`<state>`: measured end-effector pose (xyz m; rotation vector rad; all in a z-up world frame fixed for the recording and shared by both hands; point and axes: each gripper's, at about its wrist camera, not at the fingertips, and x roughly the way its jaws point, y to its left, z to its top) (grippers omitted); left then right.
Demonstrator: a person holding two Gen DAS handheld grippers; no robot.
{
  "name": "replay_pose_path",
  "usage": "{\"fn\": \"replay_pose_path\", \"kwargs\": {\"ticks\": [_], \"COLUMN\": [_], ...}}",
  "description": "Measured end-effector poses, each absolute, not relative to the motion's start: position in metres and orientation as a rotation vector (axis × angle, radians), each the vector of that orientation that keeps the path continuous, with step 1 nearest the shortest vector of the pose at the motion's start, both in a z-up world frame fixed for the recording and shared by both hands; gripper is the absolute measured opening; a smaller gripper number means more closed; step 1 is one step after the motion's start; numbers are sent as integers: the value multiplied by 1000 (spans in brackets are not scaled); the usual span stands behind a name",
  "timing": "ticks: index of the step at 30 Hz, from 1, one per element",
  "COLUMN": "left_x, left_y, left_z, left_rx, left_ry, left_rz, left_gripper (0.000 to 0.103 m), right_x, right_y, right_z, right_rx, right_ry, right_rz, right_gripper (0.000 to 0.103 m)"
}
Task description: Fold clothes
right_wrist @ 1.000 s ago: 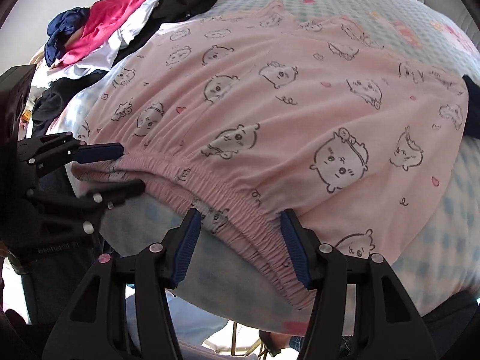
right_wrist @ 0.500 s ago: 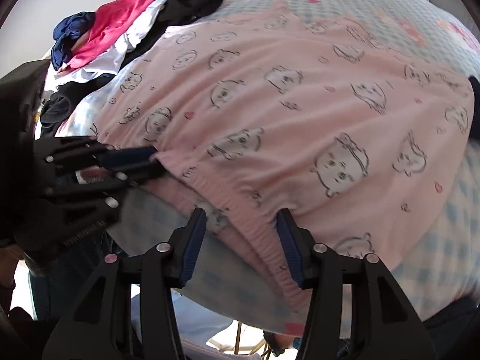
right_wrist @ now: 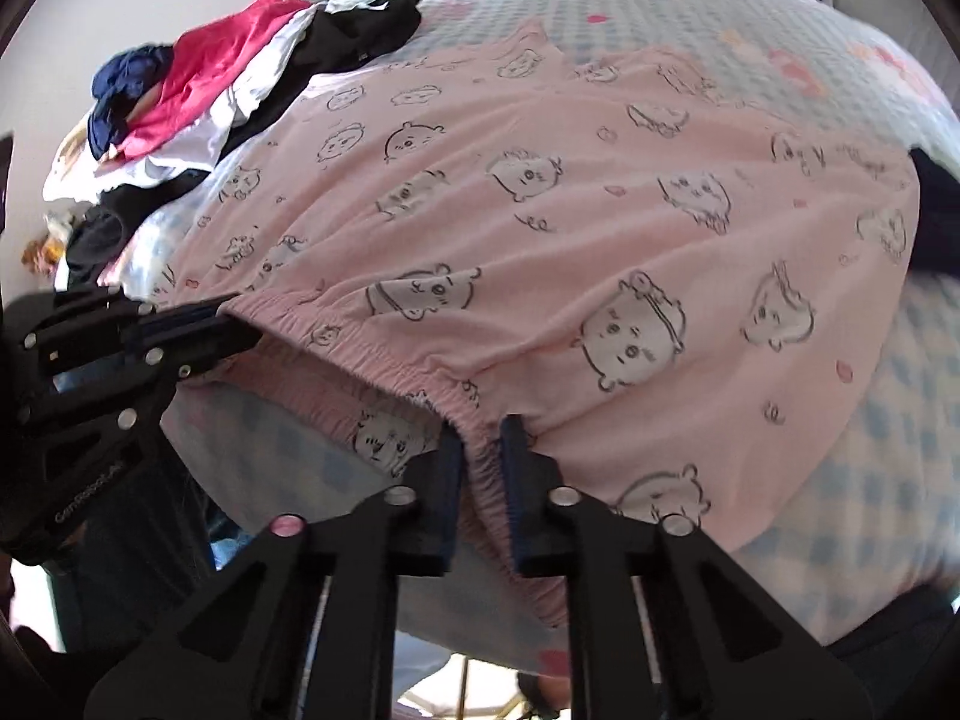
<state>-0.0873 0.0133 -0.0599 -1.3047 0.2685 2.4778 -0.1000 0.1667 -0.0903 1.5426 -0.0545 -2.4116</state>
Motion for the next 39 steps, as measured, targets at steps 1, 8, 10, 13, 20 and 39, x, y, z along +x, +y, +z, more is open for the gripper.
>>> {"fn": "replay_pose_path", "kwargs": {"ticks": [1, 8, 10, 13, 20, 39], "left_x": [-85, -78, -80, -89, -86, -76], "left_y": [14, 11, 13, 13, -42, -109], "left_z": [-59, -62, -69, -89, -52, -62], "left_rx": [-1309, -1308, -1343, -1471, -1335, -1452], "left_ry": [263, 216, 223, 233, -222, -467], "left_rz": [2477, 2449, 2430, 2378, 2378, 2552], "left_gripper": [5, 5, 5, 18, 39, 35], "right_x": [-99, -84, -82, -80, -74, -83], "right_y": [169, 175, 179, 183, 189, 235], "right_z": [-89, -77, -78, -87, -81, -96], "right_rx": [1537, 1495, 1502, 1548, 1581, 1628], "right_ry": [-81, -145, -174, -205, -180, -414], "right_rz": [-2414, -2431, -2422, -2402, -2394, -2502], "right_gripper": [7, 5, 5, 6, 25, 34]}}
